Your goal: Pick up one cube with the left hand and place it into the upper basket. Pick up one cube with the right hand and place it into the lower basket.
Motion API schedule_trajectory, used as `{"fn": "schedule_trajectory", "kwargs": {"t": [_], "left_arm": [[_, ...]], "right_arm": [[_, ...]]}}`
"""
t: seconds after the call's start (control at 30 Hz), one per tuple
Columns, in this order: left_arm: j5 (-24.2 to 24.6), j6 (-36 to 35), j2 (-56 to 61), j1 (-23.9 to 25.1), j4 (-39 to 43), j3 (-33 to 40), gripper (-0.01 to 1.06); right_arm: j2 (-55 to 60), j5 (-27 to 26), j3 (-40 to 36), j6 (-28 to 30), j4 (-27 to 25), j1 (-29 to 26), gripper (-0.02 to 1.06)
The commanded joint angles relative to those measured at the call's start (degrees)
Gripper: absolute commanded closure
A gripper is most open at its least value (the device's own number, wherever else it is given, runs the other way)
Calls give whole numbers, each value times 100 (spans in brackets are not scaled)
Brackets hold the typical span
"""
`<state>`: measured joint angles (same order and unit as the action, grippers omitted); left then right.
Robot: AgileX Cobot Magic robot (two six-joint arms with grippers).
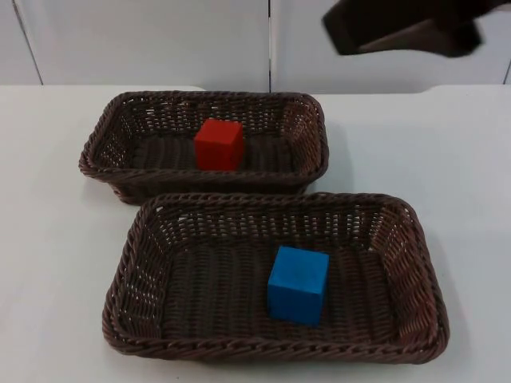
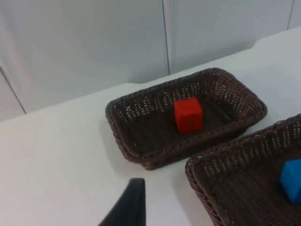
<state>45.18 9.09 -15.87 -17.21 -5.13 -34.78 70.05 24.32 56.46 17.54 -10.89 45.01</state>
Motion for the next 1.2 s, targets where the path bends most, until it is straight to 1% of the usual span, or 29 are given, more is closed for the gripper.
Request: {"fn": "schedule_trajectory", "kwargs": {"t": [0.0,0.13,0.3,0.33,0.47,0.5,0.57,0.77,0.9,1.03,1.07,1.17], "left_arm": [[155,-158,173,-8,20,22,6],[314,-258,503,-8,142,22,6],[748,-727,1033,-8,578,22,6],[748,-727,1033,-8,578,22,6],[1123,-812,1413,-8,597,22,6],[1123,-812,1413,-8,597,22,6],[1303,-849,1587,-8,597,22,6],[1645,-860,1587,-8,655,33,6],[1714,-860,1587,-8,705,139,6],[1704,-860,1587,-8,725,532,6],[1704,-860,1587,-8,725,532,6],[1736,-860,1587,-8,778,544,6]], "right_arm": [[-333,10,-205,-11,-13,34,31],[-756,-4,-492,-11,18,34,31],[-1471,-150,-969,-11,18,34,31],[-1471,-150,-969,-11,18,34,31],[-2059,-173,-1287,-11,18,34,31],[-2059,-173,-1287,-11,18,34,31],[-2402,-173,-1467,-11,18,34,31],[-2933,-147,-1708,-11,18,34,31],[-3239,-147,-1863,-104,18,34,31],[-3568,-88,-2066,-162,18,34,31],[-3568,-88,-2066,-162,18,34,31],[-3755,99,-2156,-185,18,34,31]]}}
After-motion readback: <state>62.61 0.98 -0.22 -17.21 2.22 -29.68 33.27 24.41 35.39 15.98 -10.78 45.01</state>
